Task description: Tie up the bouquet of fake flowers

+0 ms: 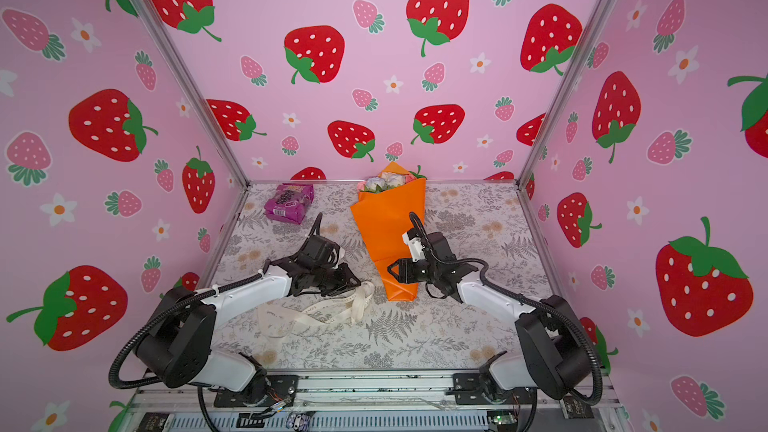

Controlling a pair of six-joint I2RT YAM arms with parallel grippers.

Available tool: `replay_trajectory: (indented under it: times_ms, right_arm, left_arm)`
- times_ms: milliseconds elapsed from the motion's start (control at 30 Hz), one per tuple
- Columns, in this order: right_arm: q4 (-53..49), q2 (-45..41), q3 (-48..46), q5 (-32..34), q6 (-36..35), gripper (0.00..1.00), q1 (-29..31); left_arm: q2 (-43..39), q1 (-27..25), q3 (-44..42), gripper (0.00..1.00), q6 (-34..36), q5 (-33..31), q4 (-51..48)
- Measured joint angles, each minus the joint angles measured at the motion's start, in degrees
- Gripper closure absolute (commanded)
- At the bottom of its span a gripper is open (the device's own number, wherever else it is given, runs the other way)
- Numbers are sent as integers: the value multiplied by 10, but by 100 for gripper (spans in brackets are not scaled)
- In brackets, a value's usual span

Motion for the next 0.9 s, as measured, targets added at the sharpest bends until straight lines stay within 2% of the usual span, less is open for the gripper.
replay_trajectory:
  times_ms: [67,200,400,533,700,900]
  right_arm:
    - [4,0,0,3,-3,49,16]
    - [18,7,0,17,-10,49,55]
    - [-16,81,55,52,-31,49,119]
    - [-30,116,80,78,-31,50,163]
    - [-36,132,76,99,-13,50,205]
    - [-25,123,31,126,31,50,213]
  left_arm:
    - [-8,-6,2,48,2,-12,-3]
    - [-57,-5,-9,40,7,-57,-36]
    - [-118,23,-30,38,18,-114,-93]
    - [-112,46,-38,38,34,-125,-124]
    - [-89,47,-39,38,59,-111,-128]
    - [-24,24,-19,37,112,-126,-154]
